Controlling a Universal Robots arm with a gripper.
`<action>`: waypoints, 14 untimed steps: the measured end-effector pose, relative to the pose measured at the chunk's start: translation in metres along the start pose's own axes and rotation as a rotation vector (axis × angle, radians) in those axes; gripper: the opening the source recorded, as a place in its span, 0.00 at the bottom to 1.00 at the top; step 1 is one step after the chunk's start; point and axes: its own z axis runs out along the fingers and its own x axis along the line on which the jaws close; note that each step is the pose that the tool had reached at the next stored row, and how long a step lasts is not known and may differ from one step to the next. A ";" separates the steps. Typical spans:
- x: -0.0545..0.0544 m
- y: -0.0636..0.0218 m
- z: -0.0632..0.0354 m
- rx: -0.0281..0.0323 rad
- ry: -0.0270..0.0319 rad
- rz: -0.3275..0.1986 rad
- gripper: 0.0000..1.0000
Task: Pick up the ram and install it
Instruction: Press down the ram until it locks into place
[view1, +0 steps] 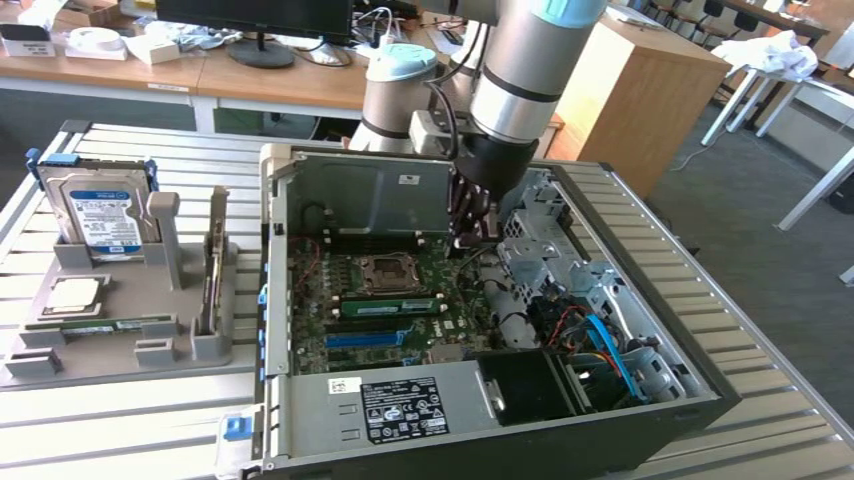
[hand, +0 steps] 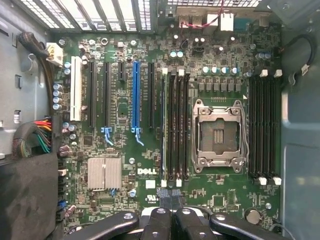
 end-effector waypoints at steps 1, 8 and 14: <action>0.000 0.0000 0.0008 0.0000 0.0001 0.000 0.10; 0.000 0.0002 0.0079 0.0000 0.0001 0.000 0.10; 0.000 0.0002 0.0139 0.0000 -0.0001 0.000 0.10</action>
